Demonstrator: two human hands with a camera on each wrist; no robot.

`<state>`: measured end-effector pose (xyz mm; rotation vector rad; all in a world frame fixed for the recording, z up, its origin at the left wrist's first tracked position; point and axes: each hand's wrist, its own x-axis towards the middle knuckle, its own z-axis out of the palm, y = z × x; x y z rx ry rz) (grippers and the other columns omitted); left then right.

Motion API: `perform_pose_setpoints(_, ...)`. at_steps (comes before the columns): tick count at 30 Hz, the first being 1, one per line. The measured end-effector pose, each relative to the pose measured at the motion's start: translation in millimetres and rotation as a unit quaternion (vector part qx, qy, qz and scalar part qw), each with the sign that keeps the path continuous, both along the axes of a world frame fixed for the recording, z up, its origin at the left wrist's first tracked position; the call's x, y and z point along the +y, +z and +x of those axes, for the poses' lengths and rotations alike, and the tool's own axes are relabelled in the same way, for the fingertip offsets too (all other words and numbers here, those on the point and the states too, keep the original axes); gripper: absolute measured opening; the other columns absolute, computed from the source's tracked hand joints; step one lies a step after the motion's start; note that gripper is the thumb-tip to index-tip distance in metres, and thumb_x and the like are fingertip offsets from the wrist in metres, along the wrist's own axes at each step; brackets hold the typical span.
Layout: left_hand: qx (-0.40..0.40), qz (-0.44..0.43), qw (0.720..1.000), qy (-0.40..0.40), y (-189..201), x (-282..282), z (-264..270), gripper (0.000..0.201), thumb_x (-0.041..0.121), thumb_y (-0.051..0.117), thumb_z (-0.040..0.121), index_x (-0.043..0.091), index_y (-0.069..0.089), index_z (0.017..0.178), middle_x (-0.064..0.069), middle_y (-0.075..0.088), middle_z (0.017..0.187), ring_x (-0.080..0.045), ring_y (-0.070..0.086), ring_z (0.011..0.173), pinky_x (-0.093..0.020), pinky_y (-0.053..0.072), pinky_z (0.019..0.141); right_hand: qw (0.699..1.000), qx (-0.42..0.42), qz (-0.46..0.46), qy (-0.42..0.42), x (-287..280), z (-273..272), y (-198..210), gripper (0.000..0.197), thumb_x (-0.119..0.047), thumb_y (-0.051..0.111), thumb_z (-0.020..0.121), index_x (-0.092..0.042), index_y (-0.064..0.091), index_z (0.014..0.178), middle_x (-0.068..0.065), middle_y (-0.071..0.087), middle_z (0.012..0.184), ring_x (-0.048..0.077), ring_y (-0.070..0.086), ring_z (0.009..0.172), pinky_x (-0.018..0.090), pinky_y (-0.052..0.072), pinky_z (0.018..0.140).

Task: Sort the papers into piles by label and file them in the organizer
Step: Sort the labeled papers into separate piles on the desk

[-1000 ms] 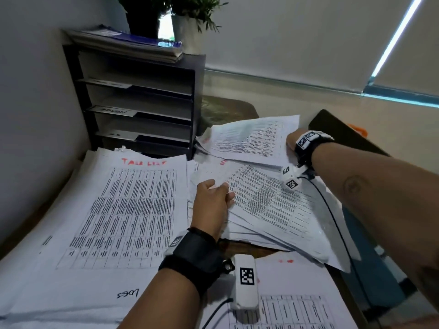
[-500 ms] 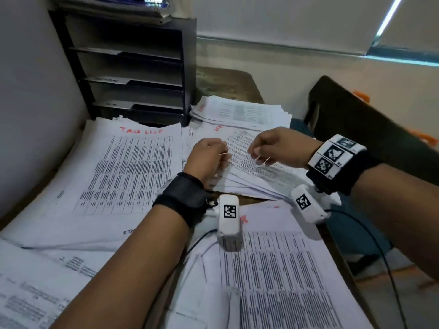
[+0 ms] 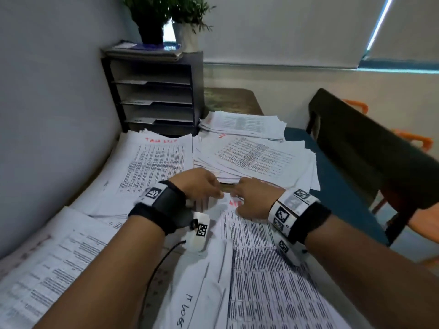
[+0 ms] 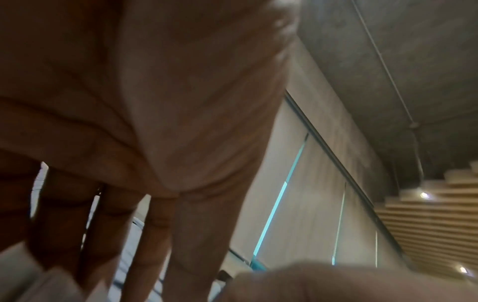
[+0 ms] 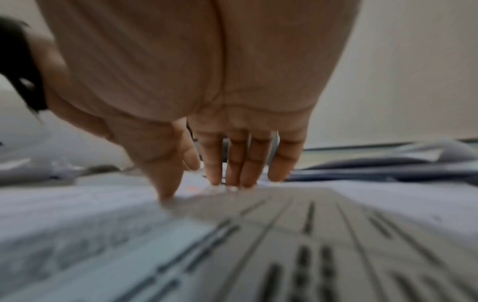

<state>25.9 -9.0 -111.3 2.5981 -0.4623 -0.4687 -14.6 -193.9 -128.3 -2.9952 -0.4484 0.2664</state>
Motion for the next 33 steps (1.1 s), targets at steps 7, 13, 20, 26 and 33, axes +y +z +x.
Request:
perform_pose_setpoints(7, -0.048, 0.061, 0.997, -0.007, 0, -25, -22, 0.024, 0.029, 0.074, 0.084, 0.014, 0.073, 0.103, -0.006, 0.072, 0.097, -0.022, 0.065, 0.089, -0.028, 0.047, 0.069, 0.997, -0.067, 0.012, -0.038, 0, 1, 0, 0.016, -0.03, 0.06, 0.09, -0.024, 0.06, 0.105, 0.003, 0.057, 0.11, 0.026, 0.057, 0.105, 0.038, 0.047, 0.085)
perform_pose_setpoints(13, -0.076, -0.01, 0.997, -0.028, 6, -29, -33, 0.012, 0.029, 0.07, 0.089, 0.019, 0.073, 0.095, -0.001, 0.068, 0.083, -0.018, 0.062, 0.081, -0.028, 0.046, 0.066, 0.984, -0.154, 0.088, -0.036, -17, -15, 8, 0.003, -0.026, 0.06, 0.094, -0.027, 0.06, 0.097, -0.004, 0.054, 0.105, 0.023, 0.05, 0.104, 0.042, 0.043, 0.088)
perform_pose_setpoints(20, -0.094, -0.197, 0.975, 0.037, 12, -8, -36, 0.031, 0.017, 0.055, 0.098, 0.019, 0.061, 0.068, 0.006, 0.054, 0.062, -0.01, 0.048, 0.055, -0.02, 0.034, 0.048, 0.931, -0.29, 0.182, -0.128, -50, -25, 23, 0.047, -0.029, 0.071, 0.085, -0.022, 0.053, 0.128, -0.001, 0.049, 0.132, 0.021, 0.043, 0.125, 0.044, 0.035, 0.107)
perform_pose_setpoints(26, -0.083, -0.392, 0.887, 0.229, 8, 25, -20, 0.022, 0.028, 0.054, 0.088, 0.013, 0.066, 0.078, -0.006, 0.065, 0.068, -0.028, 0.06, 0.062, -0.026, 0.052, 0.054, 0.887, -0.2, 0.268, -0.32, -85, -7, 23, 0.081, -0.031, 0.078, 0.077, -0.01, 0.041, 0.145, 0.017, 0.035, 0.149, 0.035, 0.039, 0.135, 0.042, 0.034, 0.113)
perform_pose_setpoints(33, -0.077, -0.483, 0.808, 0.329, -47, 43, 25, 0.034, 0.043, 0.056, 0.074, 0.013, 0.068, 0.084, -0.02, 0.072, 0.084, -0.044, 0.069, 0.082, -0.06, 0.059, 0.072, 0.768, -0.128, 0.441, -0.446, -106, 17, 4, 0.076, -0.019, 0.077, 0.083, -0.002, 0.037, 0.146, 0.017, 0.046, 0.145, 0.031, 0.049, 0.13, 0.03, 0.038, 0.097)
